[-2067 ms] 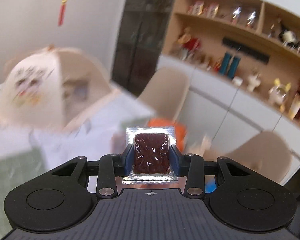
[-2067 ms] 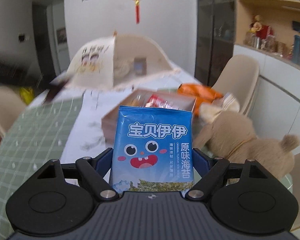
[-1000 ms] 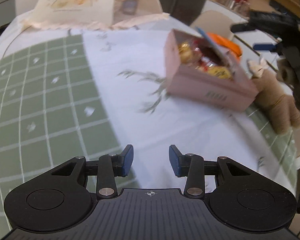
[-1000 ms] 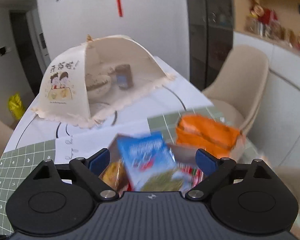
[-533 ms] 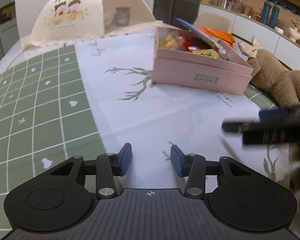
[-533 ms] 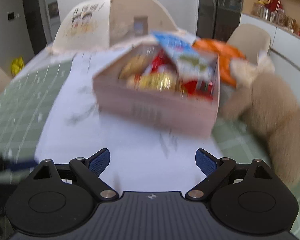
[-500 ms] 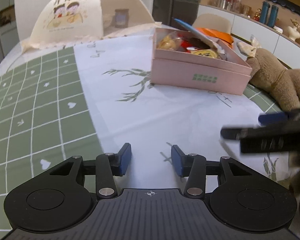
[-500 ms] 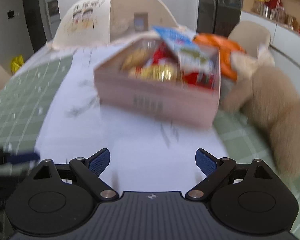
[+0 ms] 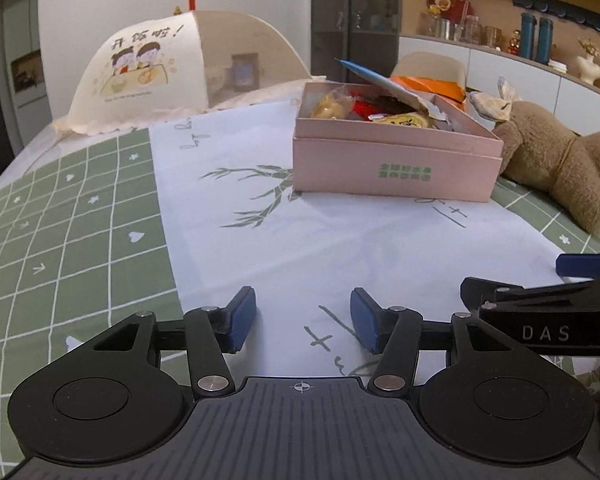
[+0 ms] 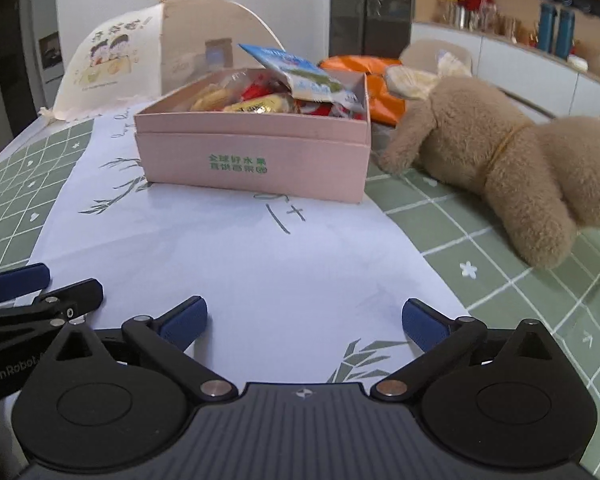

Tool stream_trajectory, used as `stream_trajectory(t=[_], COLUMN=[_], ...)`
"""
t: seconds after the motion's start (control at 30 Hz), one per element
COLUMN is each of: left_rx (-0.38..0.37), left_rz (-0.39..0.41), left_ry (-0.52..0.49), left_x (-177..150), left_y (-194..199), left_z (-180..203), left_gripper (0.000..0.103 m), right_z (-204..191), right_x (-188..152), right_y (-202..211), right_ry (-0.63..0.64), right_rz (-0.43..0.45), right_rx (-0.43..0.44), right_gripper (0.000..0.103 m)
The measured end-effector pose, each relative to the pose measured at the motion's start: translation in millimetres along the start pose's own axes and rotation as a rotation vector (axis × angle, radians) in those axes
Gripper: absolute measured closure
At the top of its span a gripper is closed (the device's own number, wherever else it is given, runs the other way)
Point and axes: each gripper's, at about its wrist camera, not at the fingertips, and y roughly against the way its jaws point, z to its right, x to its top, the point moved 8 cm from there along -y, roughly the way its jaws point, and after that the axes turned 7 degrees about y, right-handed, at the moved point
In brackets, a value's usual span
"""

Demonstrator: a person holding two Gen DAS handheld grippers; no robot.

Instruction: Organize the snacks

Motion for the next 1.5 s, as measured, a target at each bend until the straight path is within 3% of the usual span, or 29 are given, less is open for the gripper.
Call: stream_trajectory(t=[1.5], left_rx=[-0.016], left_rz=[0.006], left_ry=[-0.014], left_x=[-1.7], left_y=[0.6], left_z=[-1.9], left_gripper=[0.045], right_z=[1.4], right_x=[-0.5], right_y=[-1.0], right_ry=[-0.006], right_rz=[0.017], right_rx=[0.011], right_gripper=[0.000])
